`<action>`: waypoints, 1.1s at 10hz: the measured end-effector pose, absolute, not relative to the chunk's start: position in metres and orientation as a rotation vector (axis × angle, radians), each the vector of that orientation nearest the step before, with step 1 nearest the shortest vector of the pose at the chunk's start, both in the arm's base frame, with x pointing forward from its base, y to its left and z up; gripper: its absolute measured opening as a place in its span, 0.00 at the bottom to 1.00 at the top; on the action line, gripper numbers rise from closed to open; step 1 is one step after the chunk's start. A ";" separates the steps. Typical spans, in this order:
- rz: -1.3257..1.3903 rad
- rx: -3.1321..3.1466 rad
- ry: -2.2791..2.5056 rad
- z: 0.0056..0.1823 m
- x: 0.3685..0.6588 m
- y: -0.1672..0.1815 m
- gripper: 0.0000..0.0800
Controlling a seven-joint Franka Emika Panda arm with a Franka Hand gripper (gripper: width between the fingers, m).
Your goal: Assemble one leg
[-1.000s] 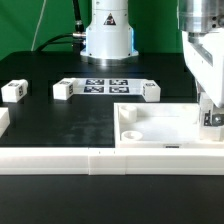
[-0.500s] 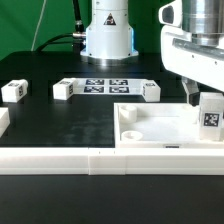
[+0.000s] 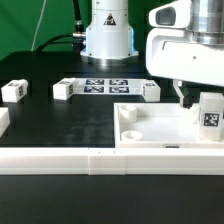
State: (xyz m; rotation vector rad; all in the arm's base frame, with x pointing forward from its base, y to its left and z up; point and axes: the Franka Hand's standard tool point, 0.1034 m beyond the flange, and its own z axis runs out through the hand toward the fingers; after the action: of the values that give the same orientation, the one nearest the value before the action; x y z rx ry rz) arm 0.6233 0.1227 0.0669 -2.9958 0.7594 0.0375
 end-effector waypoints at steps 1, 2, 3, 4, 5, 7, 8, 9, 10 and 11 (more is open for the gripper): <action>0.029 -3.035 0.628 0.068 0.624 0.122 0.81; 0.021 -3.075 0.456 0.068 0.625 0.121 0.81; 0.019 -3.088 0.353 0.068 0.625 0.120 0.81; 0.017 -3.094 0.296 0.068 0.625 0.119 0.66; 0.017 -3.094 0.287 0.068 0.625 0.119 0.66; 0.017 -3.094 0.289 0.068 0.625 0.119 0.36; 0.018 -3.090 0.312 0.068 0.625 0.120 0.36; 0.018 -3.087 0.340 0.068 0.625 0.120 0.36; 0.018 -3.087 0.340 0.068 0.625 0.119 0.36; 0.021 -3.065 0.438 0.068 0.625 0.118 0.36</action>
Offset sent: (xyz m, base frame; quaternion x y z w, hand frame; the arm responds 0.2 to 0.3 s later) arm 0.0000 0.0000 0.0000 0.0000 0.0000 -0.1593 0.9872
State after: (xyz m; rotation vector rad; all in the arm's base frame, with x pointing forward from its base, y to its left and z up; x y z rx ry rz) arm 0.6254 0.1183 0.0675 -3.0649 0.4384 0.0209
